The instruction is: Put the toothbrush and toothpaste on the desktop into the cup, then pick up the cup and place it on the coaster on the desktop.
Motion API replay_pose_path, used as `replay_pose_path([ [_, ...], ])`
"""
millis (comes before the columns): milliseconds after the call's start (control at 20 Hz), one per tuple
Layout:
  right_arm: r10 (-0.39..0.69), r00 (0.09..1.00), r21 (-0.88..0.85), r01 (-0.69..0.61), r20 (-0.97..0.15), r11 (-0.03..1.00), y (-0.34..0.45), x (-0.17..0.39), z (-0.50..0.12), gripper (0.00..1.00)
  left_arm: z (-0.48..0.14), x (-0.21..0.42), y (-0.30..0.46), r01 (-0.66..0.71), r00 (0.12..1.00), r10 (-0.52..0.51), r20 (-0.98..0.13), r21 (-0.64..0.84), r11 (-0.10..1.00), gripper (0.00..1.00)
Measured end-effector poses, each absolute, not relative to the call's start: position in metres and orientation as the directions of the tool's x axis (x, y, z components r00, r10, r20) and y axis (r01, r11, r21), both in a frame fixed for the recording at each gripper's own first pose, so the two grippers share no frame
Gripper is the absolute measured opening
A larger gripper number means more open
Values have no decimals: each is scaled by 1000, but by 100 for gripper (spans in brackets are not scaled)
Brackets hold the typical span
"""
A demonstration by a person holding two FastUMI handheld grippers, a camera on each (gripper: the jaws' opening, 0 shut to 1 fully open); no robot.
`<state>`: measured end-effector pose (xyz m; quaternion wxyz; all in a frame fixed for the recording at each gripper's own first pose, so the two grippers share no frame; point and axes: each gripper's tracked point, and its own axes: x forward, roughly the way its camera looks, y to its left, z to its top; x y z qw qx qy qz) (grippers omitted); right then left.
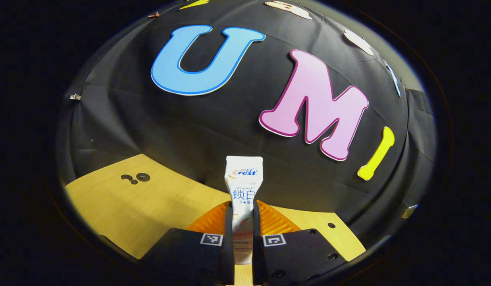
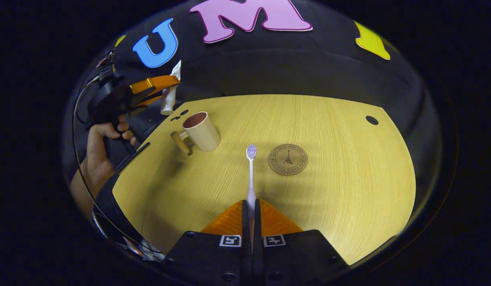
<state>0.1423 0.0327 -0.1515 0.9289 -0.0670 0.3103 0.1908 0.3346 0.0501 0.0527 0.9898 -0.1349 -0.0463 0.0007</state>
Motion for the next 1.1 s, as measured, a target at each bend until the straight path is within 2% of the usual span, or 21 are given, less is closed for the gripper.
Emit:
replay_pose_path([
  [250, 325, 738, -4, -406, -591, 914, 31, 147, -152, 5, 28, 374, 53, 12, 992, 16, 126, -220, 975, 22],
  [500, 334, 729, -1, -418, -597, 909, 41, 150, -159, 5, -3, 388, 55, -18, 997, 32, 77, -174, 985, 24],
  [700, 337, 733, -1, -418, -590, 908, 46, 154, -162, 5, -16, 378, 65, -76, 996, 79, 52, -68, 995, 31],
  [750, 340, 732, 6, -417, -590, 909, 48, 157, -163, 5, -21, 381, 65, -71, 997, 73, 35, -64, 995, 38],
  [800, 343, 729, 15, -416, -593, 909, 50, 158, -164, 5, -24, 378, 66, -79, 997, 80, 19, -73, 994, 40],
  [850, 348, 729, 21, -417, -589, 909, 53, 160, -163, 5, -21, 367, 71, -106, 994, 108, 17, -78, 991, 36],
  [900, 353, 735, 20, -419, -579, 908, 57, 163, -159, 6, -20, 362, 76, -121, 992, 124, 24, -84, 989, 42],
  [1050, 375, 759, 24, -429, -533, 903, 68, 176, -142, 5, -19, 321, 76, -132, 991, 135, 17, -103, 986, 100],
  [1100, 388, 766, 36, -433, -512, 901, 75, 181, -133, 5, -28, 302, 77, -143, 990, 143, -7, -110, 984, 99],
])
